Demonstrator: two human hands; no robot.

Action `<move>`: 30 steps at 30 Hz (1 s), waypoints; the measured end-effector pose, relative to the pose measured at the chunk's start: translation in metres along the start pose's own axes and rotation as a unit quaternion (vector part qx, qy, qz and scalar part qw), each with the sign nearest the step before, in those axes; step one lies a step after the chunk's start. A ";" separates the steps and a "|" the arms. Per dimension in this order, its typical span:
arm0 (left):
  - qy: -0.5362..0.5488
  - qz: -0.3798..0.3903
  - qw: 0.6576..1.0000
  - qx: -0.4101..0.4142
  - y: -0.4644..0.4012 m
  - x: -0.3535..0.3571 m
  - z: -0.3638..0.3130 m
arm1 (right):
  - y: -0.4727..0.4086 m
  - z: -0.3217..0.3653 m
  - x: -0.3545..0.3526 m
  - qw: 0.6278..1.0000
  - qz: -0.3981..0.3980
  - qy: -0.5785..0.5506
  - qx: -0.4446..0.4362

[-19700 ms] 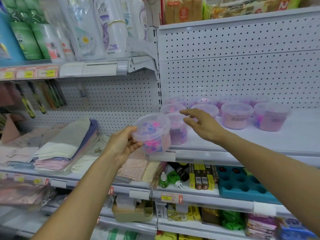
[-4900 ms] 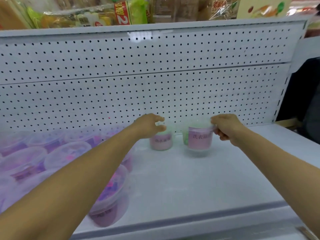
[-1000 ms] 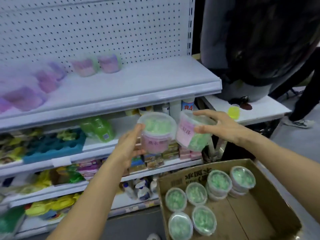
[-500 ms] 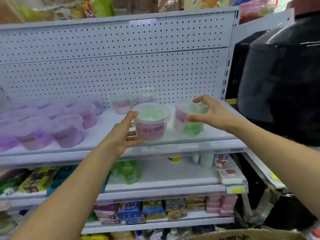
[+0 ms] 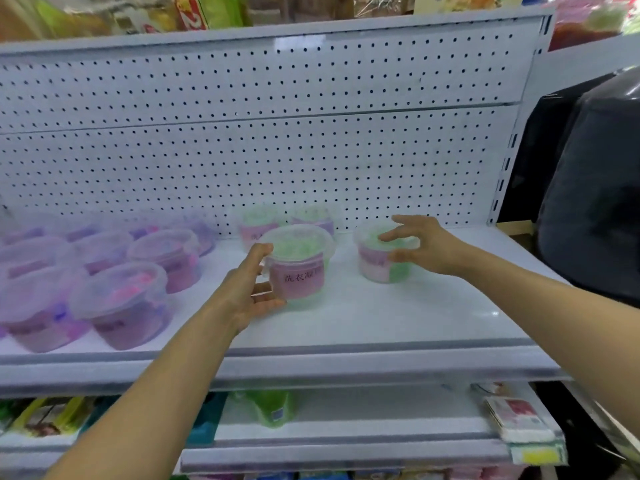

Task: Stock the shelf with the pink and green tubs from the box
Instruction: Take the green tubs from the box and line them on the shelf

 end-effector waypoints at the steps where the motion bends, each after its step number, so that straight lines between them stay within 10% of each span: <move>1: 0.001 0.002 1.000 0.000 -0.006 0.001 0.001 | -0.011 -0.003 -0.003 0.999 -0.023 0.031 -0.010; 16: 0.022 0.024 0.999 -0.014 -0.044 0.018 0.006 | -0.075 0.000 0.007 0.985 -0.049 0.166 0.004; 24: 0.008 0.072 0.997 -0.006 -0.024 0.064 0.006 | 0.036 0.093 0.042 0.952 -0.060 0.115 -0.277; 30: -0.097 0.169 0.981 -0.025 -0.004 0.118 0.016 | 0.051 0.037 0.007 0.961 -0.131 0.089 -0.227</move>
Point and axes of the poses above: each hand's wrist, its own y-axis away from the middle knuckle, its own x-axis out of the palm, z = x × y, the point moved 10 cm from there along -y, towards the middle knuckle, and after that the axes turned 11 degrees about x, right-handed, at the moved point
